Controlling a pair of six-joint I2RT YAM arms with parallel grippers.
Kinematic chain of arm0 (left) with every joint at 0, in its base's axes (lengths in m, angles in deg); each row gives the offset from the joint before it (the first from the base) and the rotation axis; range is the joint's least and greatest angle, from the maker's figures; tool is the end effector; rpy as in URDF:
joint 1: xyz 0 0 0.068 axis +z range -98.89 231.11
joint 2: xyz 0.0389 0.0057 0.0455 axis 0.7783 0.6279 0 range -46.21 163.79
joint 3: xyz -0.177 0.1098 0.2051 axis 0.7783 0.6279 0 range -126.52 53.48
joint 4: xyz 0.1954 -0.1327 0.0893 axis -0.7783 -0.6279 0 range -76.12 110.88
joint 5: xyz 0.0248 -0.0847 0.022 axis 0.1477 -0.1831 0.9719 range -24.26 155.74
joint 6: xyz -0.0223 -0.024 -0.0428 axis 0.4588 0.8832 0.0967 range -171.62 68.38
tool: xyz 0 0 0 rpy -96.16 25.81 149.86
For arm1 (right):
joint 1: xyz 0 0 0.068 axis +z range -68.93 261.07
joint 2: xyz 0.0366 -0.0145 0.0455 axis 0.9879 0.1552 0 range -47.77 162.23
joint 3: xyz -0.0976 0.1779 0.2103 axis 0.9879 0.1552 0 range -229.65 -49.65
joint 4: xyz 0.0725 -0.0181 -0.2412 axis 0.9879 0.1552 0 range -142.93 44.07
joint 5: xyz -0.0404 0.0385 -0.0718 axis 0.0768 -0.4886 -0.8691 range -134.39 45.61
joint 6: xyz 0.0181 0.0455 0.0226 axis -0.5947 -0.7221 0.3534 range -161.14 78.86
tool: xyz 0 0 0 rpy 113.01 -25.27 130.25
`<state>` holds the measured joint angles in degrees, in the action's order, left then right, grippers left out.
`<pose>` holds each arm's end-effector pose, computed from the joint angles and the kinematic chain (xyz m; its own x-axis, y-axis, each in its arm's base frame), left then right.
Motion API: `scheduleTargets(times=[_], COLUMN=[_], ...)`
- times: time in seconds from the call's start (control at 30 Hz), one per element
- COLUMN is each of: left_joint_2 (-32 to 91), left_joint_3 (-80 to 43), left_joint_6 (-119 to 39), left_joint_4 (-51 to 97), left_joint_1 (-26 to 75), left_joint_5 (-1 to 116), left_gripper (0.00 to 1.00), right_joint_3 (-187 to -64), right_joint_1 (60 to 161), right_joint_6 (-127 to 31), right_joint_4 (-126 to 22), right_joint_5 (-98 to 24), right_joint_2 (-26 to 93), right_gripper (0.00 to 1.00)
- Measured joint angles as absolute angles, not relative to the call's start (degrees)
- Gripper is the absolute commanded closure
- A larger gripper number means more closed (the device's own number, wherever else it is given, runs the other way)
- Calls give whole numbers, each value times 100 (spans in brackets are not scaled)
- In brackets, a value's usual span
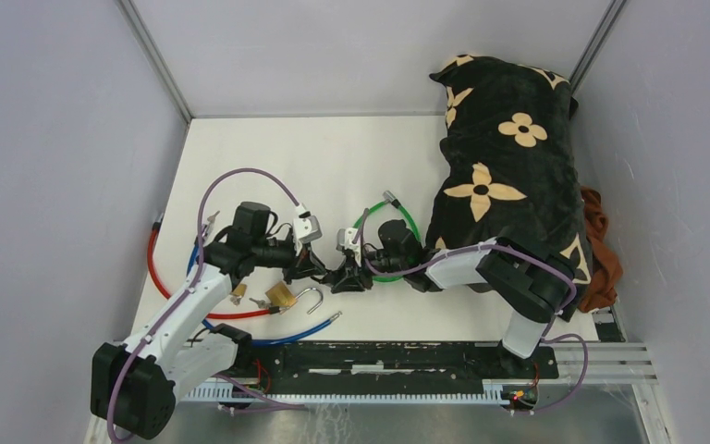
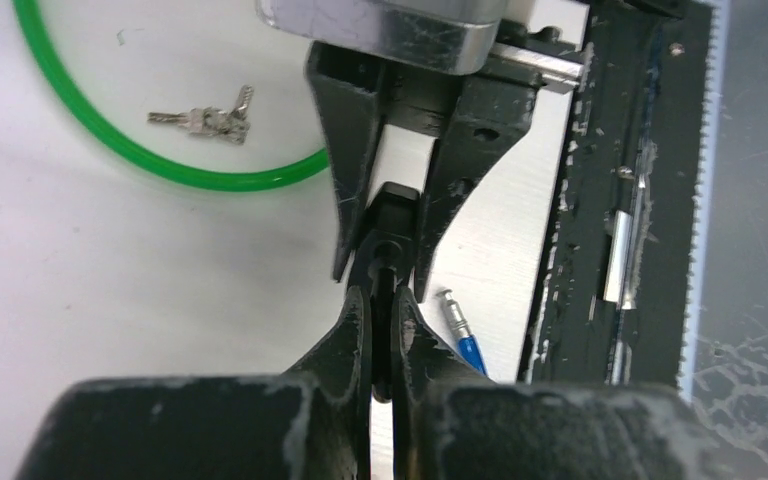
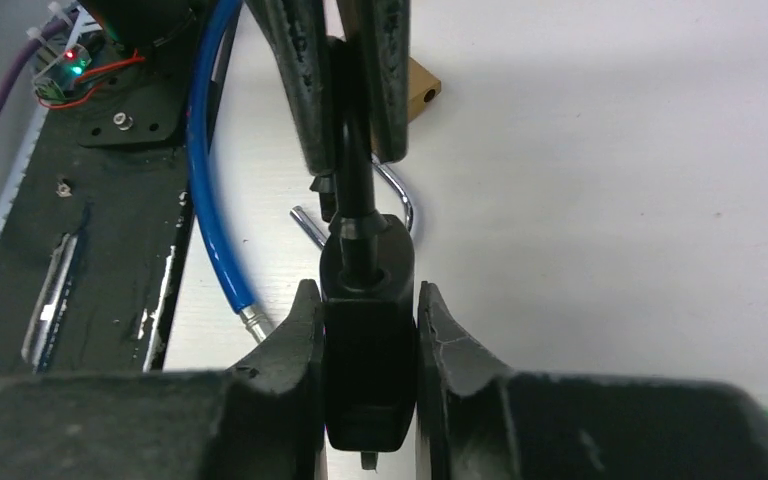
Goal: Lock with the key
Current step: Lock the lock.
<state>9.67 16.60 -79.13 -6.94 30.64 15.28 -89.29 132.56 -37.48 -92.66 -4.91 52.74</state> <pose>0.1487 -0.0849 0.2583 -0.2746 0.4164 -0.8667 0.9515 0.2475 -0.1826 0.1900 0.2751 0.1797 -0.1620 -0.2827 -0.9454 -0.9856 -0.0014 0.1693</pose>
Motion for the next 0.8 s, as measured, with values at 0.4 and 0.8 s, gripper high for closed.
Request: scheduleTargets(times=[0.4,0.8], left_joint_2=[857,849], left_joint_3=[1662,1636], left_joint_6=[-8769,-8957], left_joint_4=[-1076,-1188], left_joint_1=[2911,2758], left_joint_5=[1609,1651], left_gripper=[53,72], right_joint_3=[-9821,-10682], right_joint_1=[13310,13507], right_joint_6=[-2457,-1475], right_joint_4=[-6553,-4554], right_joint_5=[-624,-880], right_joint_2=[4727,4478], right_gripper=[100,100])
